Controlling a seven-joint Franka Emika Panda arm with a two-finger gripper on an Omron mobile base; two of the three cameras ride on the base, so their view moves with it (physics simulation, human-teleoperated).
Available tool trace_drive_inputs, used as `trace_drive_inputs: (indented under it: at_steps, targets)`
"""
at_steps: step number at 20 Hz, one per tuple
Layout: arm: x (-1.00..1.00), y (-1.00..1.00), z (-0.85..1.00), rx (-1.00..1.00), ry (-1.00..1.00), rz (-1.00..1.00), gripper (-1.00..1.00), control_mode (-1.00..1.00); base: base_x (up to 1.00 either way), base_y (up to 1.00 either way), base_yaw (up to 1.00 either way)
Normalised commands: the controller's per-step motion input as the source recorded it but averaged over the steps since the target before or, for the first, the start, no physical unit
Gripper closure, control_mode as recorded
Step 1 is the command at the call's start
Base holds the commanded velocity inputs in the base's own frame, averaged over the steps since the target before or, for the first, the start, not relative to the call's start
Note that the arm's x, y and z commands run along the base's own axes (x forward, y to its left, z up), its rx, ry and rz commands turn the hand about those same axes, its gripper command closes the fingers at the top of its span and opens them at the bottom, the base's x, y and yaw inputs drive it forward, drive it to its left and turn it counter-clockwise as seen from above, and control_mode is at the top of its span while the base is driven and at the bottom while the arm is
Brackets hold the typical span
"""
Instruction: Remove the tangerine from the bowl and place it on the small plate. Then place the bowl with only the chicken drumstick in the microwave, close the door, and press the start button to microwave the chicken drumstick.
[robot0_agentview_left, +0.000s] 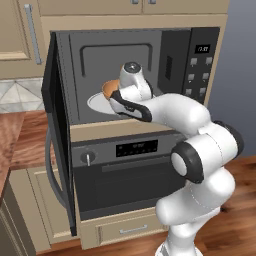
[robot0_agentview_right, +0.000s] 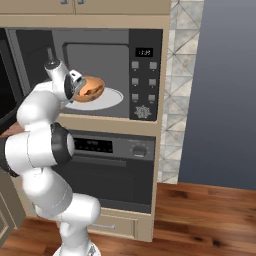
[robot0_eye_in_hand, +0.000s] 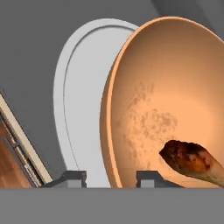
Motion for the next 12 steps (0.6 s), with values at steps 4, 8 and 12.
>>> trace_drive_inputs:
  at_steps: [4, 8, 12]
  targets:
    - [-0.61, -0.05, 0.00, 0.00, -0.26, 0.00, -1.00, -1.00, 0.00, 0.00, 0.00]
    - [-0.80, -0.01, 0.07, 0.00, -0.32, 0.00, -1.00, -1.00, 0.00, 0.00, 0.00]
    - [-0.85, -0.03, 0.30, 0.00, -0.40, 0.00, -1.00, -1.00, 0.00, 0.00, 0.00]
